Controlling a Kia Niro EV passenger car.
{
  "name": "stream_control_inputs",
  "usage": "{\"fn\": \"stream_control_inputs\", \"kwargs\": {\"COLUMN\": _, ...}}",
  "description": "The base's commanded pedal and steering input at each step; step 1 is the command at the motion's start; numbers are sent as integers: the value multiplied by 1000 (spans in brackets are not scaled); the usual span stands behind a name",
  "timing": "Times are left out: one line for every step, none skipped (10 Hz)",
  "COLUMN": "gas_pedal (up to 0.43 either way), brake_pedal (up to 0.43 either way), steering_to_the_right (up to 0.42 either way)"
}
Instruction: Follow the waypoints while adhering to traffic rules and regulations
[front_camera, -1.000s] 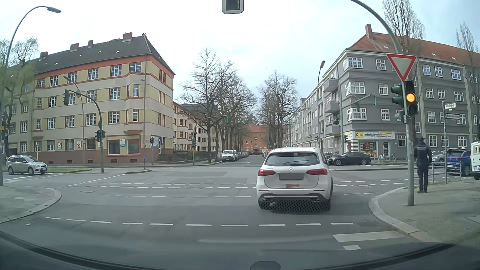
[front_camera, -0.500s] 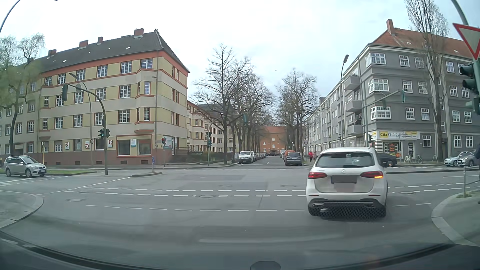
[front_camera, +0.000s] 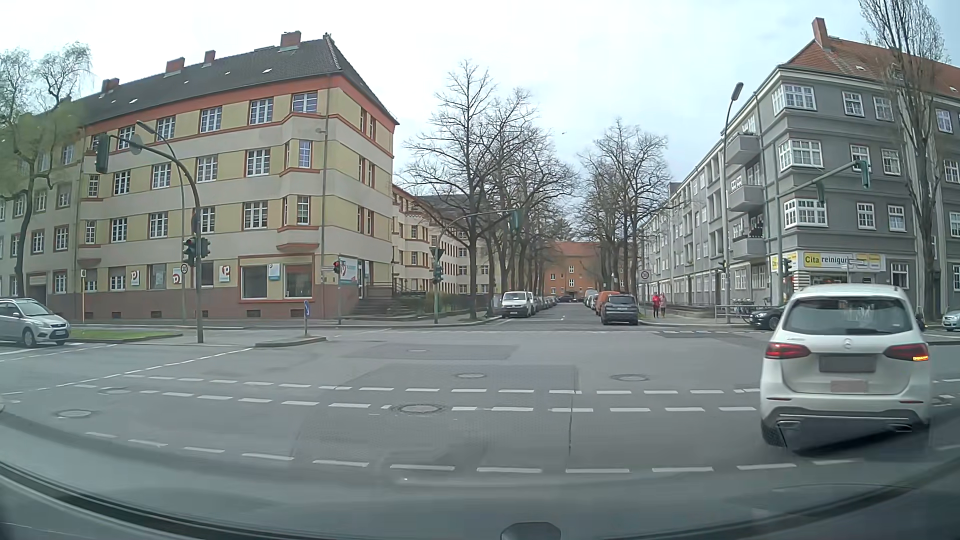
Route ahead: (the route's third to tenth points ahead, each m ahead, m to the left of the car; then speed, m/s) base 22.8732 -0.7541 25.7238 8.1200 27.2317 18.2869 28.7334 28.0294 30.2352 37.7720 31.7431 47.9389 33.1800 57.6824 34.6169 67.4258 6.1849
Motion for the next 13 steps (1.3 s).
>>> {"fn": "stream_control_inputs", "kwargs": {"gas_pedal": 118, "brake_pedal": 0, "steering_to_the_right": 15}}
{"fn": "stream_control_inputs", "kwargs": {"gas_pedal": 118, "brake_pedal": 0, "steering_to_the_right": 29}}
{"fn": "stream_control_inputs", "kwargs": {"gas_pedal": 110, "brake_pedal": 0, "steering_to_the_right": 54}}
{"fn": "stream_control_inputs", "kwargs": {"gas_pedal": 98, "brake_pedal": 0, "steering_to_the_right": 82}}
{"fn": "stream_control_inputs", "kwargs": {"gas_pedal": 59, "brake_pedal": 0, "steering_to_the_right": 104}}
{"fn": "stream_control_inputs", "kwargs": {"gas_pedal": 39, "brake_pedal": 0, "steering_to_the_right": 119}}
{"fn": "stream_control_inputs", "kwargs": {"gas_pedal": 20, "brake_pedal": 0, "steering_to_the_right": 124}}
{"fn": "stream_control_inputs", "kwargs": {"gas_pedal": 0, "brake_pedal": 0, "steering_to_the_right": 124}}
{"fn": "stream_control_inputs", "kwargs": {"gas_pedal": 0, "brake_pedal": 0, "steering_to_the_right": 124}}
{"fn": "stream_control_inputs", "kwargs": {"gas_pedal": 0, "brake_pedal": 0, "steering_to_the_right": 123}}
{"fn": "stream_control_inputs", "kwargs": {"gas_pedal": 0, "brake_pedal": 0, "steering_to_the_right": 120}}
{"fn": "stream_control_inputs", "kwargs": {"gas_pedal": 0, "brake_pedal": 0, "steering_to_the_right": 111}}
{"fn": "stream_control_inputs", "kwargs": {"gas_pedal": 0, "brake_pedal": 0, "steering_to_the_right": 101}}
